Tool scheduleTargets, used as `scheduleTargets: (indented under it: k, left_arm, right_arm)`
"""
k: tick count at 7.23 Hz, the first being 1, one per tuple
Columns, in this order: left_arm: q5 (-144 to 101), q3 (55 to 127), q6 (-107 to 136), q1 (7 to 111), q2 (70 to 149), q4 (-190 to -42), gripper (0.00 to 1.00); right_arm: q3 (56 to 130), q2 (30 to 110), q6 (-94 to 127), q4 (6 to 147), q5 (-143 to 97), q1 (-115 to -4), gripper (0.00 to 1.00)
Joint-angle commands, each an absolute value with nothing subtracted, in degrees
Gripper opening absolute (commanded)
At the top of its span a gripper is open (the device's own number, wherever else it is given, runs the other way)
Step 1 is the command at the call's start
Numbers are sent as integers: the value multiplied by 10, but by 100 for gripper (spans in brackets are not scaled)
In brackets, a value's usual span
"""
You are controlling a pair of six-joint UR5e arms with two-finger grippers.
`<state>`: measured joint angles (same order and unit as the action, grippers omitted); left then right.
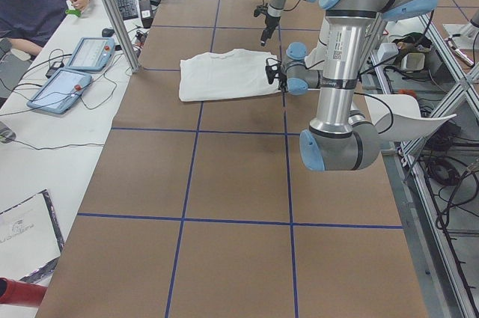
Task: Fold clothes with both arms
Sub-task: 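Grasp the shirt's near corners with the left and right grippers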
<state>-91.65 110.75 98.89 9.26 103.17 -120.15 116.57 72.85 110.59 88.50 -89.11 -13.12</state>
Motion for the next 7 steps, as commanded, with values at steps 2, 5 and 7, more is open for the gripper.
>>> scheduleTargets:
  k: [2,5,7]
  left_arm:
    - [-918,1112,989,93,1033,-1201,0]
    - [-918,1114,988,93,1032,-1201,0]
    - [-918,1115,988,93,1032,-1201,0]
  right_arm:
    - [1123,662,1218,929,-869,-103,94]
    - [1103,658,1218,912,-839,-97,91]
    - [1090,658,1219,900,-832,-93,90]
